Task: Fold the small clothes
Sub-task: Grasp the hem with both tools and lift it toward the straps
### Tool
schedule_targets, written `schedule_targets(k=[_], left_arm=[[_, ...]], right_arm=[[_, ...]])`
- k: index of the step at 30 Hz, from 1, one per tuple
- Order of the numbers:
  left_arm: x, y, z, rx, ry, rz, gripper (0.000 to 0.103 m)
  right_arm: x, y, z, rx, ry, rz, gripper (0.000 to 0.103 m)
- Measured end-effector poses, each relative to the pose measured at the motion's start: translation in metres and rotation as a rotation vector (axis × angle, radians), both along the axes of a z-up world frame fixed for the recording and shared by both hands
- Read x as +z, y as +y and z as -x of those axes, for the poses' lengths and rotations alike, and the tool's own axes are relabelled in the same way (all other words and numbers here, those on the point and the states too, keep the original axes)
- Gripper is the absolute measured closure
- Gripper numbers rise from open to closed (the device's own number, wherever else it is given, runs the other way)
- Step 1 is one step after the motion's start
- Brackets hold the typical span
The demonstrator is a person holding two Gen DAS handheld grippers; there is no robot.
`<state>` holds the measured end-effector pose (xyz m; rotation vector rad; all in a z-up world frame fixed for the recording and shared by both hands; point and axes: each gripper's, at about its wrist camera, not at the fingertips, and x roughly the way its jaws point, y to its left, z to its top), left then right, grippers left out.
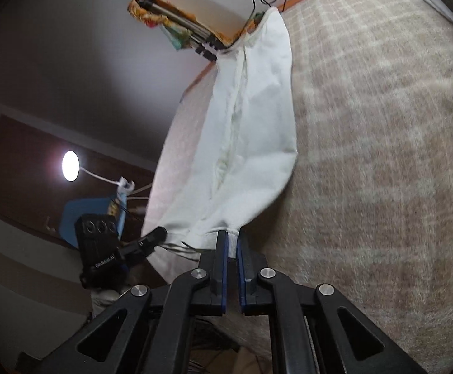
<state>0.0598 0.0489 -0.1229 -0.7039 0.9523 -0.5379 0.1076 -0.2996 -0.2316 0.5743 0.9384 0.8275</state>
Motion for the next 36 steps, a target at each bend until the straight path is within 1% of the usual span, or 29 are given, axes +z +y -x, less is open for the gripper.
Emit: schedule_targets(k=[4,9,16,19,22,28,31,36], left_arm=[[0.019,0.006,-0.019,0.012,-0.041,-0.007,0.099],[0.034,0.012,-0.051,0.034,-0.070,-0.022,0.099],[0.028,0.007,-0.093,0.064,-0.058,-0.057,0.099],[0.019,0.008,-0.108,0.080,-0.033,-0.062,0.099],[0.012,0.006,-0.120,0.090,-0.022,-0.085,0.099],[-0.002,0.007,-0.134,0.113,0.005,-0.104,0.099],[-0.006,0.007,-0.137,0.118,0.008,-0.120,0.099],[-0.006,0.002,-0.140,0.105,-0.004,-0.153,0.099]], right_arm=[[0.018,0.006,-0.012,-0.006,-0.049,0.009,0.100],[0.031,0.009,-0.040,-0.039,-0.062,0.005,0.100],[0.048,0.019,-0.084,-0.080,-0.085,0.029,0.100],[0.045,0.024,-0.103,-0.093,-0.071,0.043,0.100],[0.040,0.028,-0.119,-0.106,-0.050,0.061,0.100],[0.027,0.032,-0.146,-0.136,-0.012,0.080,0.100],[0.019,0.037,-0.154,-0.141,0.000,0.113,0.100],[0.009,0.040,-0.162,-0.148,0.022,0.129,0.100]])
